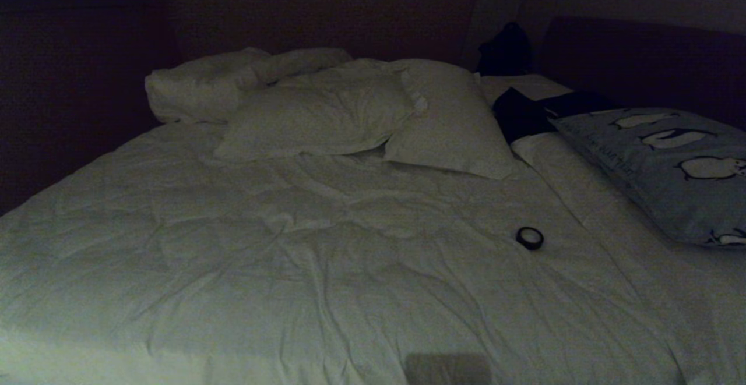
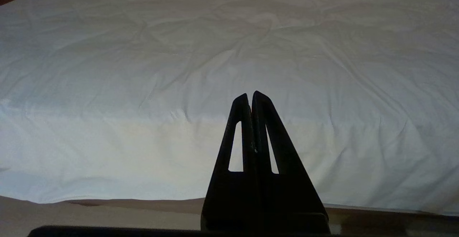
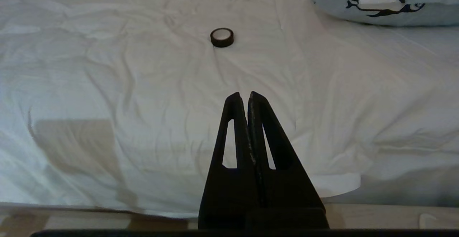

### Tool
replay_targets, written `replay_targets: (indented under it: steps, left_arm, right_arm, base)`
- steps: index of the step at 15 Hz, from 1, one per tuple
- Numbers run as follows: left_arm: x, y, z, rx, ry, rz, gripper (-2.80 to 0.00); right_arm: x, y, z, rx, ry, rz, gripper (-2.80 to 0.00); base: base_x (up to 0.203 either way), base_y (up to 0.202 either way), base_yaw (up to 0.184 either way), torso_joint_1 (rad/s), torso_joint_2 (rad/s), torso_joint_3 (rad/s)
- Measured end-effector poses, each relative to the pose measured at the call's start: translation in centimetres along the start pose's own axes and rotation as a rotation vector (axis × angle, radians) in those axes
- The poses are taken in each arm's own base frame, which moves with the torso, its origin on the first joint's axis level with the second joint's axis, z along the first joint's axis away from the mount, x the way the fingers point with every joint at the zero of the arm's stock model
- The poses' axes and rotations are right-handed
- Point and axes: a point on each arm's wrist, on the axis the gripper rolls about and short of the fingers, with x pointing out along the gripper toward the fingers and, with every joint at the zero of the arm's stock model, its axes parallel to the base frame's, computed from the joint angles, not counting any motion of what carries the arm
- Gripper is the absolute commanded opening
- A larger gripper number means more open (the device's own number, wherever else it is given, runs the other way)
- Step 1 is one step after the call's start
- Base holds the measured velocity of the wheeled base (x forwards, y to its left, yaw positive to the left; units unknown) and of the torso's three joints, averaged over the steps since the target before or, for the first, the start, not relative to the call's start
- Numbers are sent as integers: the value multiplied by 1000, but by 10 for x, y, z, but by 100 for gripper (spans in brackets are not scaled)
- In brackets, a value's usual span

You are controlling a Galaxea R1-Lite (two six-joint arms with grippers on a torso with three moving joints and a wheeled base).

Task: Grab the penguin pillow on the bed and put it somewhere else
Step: Pick up the pillow

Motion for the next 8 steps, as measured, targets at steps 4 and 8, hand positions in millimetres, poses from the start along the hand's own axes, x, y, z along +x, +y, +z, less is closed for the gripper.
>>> replay_targets:
  steps: [4,8]
  left_arm:
    - [0,0,0,0,0,0,-280]
    - [0,0,0,0,0,0,-280]
  right_arm:
    - [4,0,12,0,23,1,-280]
    - [12,-1,26,4,63,1,-280]
  base:
    - [0,0,0,0,0,0]
    - [0,0,0,0,0,0]
